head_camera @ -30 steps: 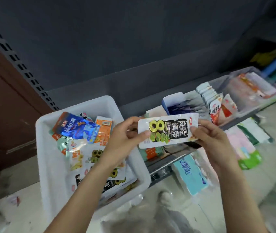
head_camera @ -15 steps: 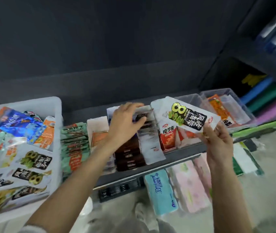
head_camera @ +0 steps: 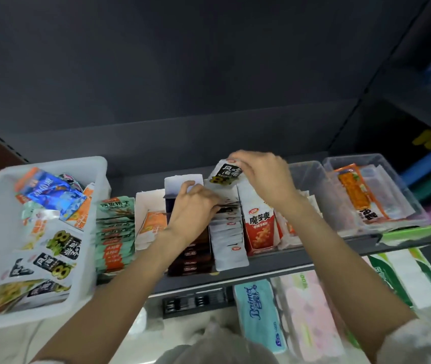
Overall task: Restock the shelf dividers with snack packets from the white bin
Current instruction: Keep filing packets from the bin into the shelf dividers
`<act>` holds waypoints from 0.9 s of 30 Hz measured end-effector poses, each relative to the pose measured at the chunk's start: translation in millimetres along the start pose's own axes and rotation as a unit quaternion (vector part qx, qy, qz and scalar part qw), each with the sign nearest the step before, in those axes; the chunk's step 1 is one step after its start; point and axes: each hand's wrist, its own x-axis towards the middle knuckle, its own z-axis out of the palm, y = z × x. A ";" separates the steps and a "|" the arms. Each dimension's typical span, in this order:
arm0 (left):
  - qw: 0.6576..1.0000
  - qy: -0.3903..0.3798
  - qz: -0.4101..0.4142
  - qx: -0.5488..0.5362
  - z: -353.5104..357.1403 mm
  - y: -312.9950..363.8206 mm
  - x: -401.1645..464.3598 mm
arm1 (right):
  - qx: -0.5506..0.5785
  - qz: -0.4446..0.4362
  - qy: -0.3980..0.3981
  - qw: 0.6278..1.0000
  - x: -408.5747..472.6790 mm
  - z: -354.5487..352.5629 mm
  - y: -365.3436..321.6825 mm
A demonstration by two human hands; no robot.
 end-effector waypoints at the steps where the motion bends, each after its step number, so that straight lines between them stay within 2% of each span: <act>1: 1.000 0.004 -0.002 -0.003 0.0 0.0 -1.2 | -0.042 -0.020 -0.033 0.998 4.7 5.5 -6.1; 4: 1.000 0.012 -0.001 -0.020 1.3 -0.7 -3.6 | -0.168 -0.076 -0.163 0.969 8.1 23.7 -19.3; 6: 0.998 0.011 0.005 -0.054 2.2 -2.6 -3.9 | -0.182 -0.079 -0.214 0.957 2.6 31.4 -22.3; 8: 0.997 0.009 0.012 -0.078 2.4 -4.6 -5.9 | -0.159 -0.069 -0.233 0.957 -4.8 38.5 -19.6; 11: 0.995 0.025 0.024 -0.097 -0.5 -8.8 -14.1 | -0.131 -0.077 -0.210 0.966 -15.9 47.8 -11.3; 14: 0.984 0.086 0.005 -0.155 -17.0 -15.9 -35.1 | -0.043 -0.037 -0.103 0.993 -26.1 41.0 -13.8; 17: 0.964 0.174 -0.071 -0.190 -41.5 -27.6 -71.6 | 0.084 -0.001 -0.034 0.996 -35.3 31.0 -38.2; 20: 0.943 0.218 -0.161 -0.194 -60.2 -49.2 -117.8 | 0.182 -0.017 -0.027 0.983 -39.1 31.6 -80.9; 24: 0.919 0.208 -0.276 -0.193 -65.4 -104.6 -178.5 | 0.239 -0.064 -0.106 0.963 -33.4 57.3 -152.9; 27: 0.888 0.125 -0.408 -0.174 -51.5 -165.6 -219.4 | 0.262 -0.099 -0.171 0.945 -24.2 90.4 -211.6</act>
